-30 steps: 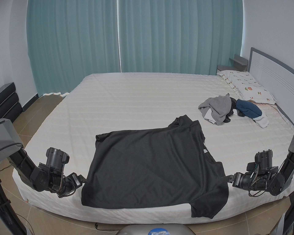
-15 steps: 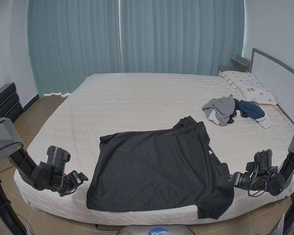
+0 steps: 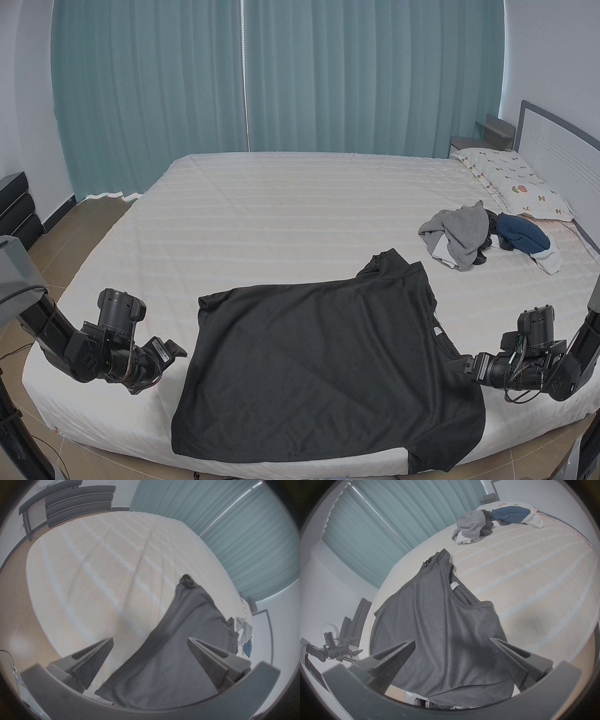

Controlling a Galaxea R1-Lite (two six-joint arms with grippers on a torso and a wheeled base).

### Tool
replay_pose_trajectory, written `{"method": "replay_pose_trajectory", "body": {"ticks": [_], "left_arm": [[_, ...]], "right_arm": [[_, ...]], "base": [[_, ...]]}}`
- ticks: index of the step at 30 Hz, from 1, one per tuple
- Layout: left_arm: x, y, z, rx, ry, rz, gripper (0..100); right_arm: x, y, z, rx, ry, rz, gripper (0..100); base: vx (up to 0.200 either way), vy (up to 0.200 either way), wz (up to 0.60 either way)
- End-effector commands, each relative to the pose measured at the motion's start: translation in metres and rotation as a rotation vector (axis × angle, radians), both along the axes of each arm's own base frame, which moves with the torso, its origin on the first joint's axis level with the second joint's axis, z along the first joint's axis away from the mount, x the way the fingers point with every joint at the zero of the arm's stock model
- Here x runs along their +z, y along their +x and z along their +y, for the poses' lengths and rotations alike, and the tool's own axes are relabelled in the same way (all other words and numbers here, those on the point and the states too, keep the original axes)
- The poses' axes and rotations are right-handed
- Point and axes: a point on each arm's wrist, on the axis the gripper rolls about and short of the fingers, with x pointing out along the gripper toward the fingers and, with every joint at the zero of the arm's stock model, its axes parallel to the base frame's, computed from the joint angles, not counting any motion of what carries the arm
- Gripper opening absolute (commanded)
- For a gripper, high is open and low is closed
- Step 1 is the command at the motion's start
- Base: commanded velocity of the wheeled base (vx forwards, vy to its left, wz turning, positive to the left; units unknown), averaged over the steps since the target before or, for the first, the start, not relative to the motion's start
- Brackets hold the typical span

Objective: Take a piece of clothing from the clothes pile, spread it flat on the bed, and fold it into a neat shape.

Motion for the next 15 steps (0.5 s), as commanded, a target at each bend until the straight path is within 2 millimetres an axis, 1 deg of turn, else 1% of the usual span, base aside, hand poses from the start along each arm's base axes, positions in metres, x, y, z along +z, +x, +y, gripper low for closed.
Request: {"method": "replay_pose_trajectory", "body": {"ticks": [1, 6, 9, 10, 11, 12, 15], "left_arm": [[0.01, 0.018, -0.005, -0.001, -0.019, -0.059, 100], [0.011, 0.047, -0.009, 0.001, -0.026, -0.104, 100], [0.003, 0.07, -0.012, 0.004, -0.028, -0.118, 100], [0.003, 0.071, -0.011, 0.006, -0.028, -0.119, 100], [-0.003, 0.086, -0.013, 0.008, -0.03, -0.127, 100], [-0.008, 0.095, -0.014, 0.01, -0.031, -0.131, 100], [-0.02, 0.115, -0.014, 0.017, -0.03, -0.139, 100]], "right_arm": [[0.0, -0.001, 0.004, 0.007, 0.01, 0.007, 100], [0.0, -0.001, 0.005, 0.005, 0.018, 0.009, 100], [0.0, 0.0, 0.006, 0.001, 0.023, 0.009, 100], [0.0, 0.0, 0.006, 0.0, 0.024, 0.009, 100], [0.0, 0.0, 0.006, -0.004, 0.03, 0.01, 100], [0.0, 0.0, 0.006, -0.008, 0.034, 0.012, 100], [0.0, 0.0, 0.008, -0.008, 0.042, 0.013, 100]], "base": [[0.0, 0.0, 0.0], [0.0, 0.0, 0.0], [0.0, 0.0, 0.0], [0.0, 0.0, 0.0], [0.0, 0.0, 0.0], [0.0, 0.0, 0.0], [0.0, 0.0, 0.0]]}}
